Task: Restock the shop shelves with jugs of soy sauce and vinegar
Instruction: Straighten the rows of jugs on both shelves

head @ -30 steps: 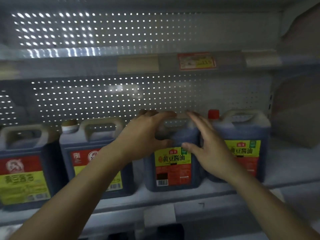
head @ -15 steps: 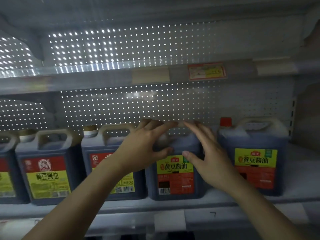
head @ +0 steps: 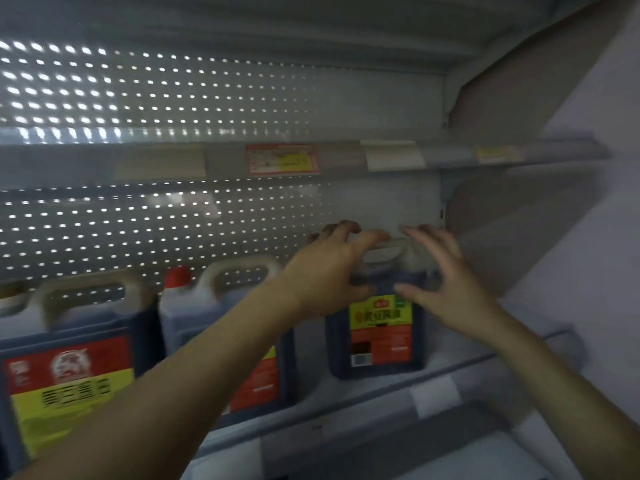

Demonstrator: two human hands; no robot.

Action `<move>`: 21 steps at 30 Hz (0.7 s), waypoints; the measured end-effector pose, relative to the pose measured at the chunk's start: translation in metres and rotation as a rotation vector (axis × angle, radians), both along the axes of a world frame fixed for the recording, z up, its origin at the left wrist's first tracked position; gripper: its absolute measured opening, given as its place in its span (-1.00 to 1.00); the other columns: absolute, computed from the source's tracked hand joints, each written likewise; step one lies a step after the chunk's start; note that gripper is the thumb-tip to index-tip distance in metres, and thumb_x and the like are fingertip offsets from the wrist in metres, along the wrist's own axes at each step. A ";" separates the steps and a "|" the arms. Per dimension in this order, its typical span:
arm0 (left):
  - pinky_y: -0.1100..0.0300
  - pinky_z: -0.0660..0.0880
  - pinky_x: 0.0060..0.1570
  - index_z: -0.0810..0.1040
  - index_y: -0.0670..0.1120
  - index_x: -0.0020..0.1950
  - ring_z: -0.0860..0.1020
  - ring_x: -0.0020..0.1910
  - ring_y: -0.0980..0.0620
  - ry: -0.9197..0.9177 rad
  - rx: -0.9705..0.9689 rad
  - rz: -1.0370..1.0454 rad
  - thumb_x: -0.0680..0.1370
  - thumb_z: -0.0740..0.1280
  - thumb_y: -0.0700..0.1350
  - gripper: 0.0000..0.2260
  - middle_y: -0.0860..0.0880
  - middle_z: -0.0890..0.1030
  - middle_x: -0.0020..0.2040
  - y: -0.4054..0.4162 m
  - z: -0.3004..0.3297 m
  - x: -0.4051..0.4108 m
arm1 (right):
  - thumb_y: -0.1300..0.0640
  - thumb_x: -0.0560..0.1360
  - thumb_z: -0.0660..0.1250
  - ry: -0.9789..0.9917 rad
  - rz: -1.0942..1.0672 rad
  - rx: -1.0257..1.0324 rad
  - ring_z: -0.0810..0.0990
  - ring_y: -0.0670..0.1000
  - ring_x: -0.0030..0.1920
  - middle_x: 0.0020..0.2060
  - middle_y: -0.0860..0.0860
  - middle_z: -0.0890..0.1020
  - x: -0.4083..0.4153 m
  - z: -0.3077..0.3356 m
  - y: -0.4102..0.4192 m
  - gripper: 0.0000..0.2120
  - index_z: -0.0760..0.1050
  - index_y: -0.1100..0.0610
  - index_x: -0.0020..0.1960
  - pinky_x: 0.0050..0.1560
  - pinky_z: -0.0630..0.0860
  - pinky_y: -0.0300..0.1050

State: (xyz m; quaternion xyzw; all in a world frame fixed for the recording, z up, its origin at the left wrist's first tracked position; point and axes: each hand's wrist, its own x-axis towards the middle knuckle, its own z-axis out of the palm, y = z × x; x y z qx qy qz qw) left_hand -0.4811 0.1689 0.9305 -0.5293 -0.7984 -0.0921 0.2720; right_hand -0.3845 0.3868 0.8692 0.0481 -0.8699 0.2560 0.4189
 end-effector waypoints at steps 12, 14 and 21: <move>0.02 0.44 0.34 0.25 0.14 0.59 0.43 0.40 -0.07 -0.108 0.006 0.020 0.43 0.56 0.11 -0.20 -0.02 0.47 0.46 0.018 -0.007 -0.013 | 0.01 0.50 0.53 -0.078 0.260 -0.031 0.33 -0.19 0.48 0.47 -0.11 0.35 -0.030 -0.011 0.023 -0.23 0.25 -0.14 0.60 0.46 0.28 -0.34; -0.01 0.47 0.32 0.27 0.15 0.58 0.45 0.39 -0.08 -0.084 -0.006 0.067 0.41 0.55 0.15 -0.20 -0.02 0.48 0.45 0.014 -0.005 -0.014 | 0.04 0.50 0.54 -0.072 0.291 -0.039 0.35 -0.17 0.47 0.46 -0.09 0.37 -0.035 -0.010 0.021 -0.24 0.27 -0.12 0.59 0.50 0.32 -0.20; 0.03 0.49 0.27 0.30 0.18 0.55 0.50 0.31 -0.03 -0.102 0.019 0.121 0.38 0.56 0.18 -0.20 0.03 0.53 0.38 -0.013 -0.003 -0.011 | 0.02 0.47 0.56 -0.038 0.356 -0.070 0.39 -0.14 0.44 0.43 -0.11 0.39 -0.046 -0.013 -0.001 -0.24 0.29 -0.17 0.57 0.44 0.36 -0.18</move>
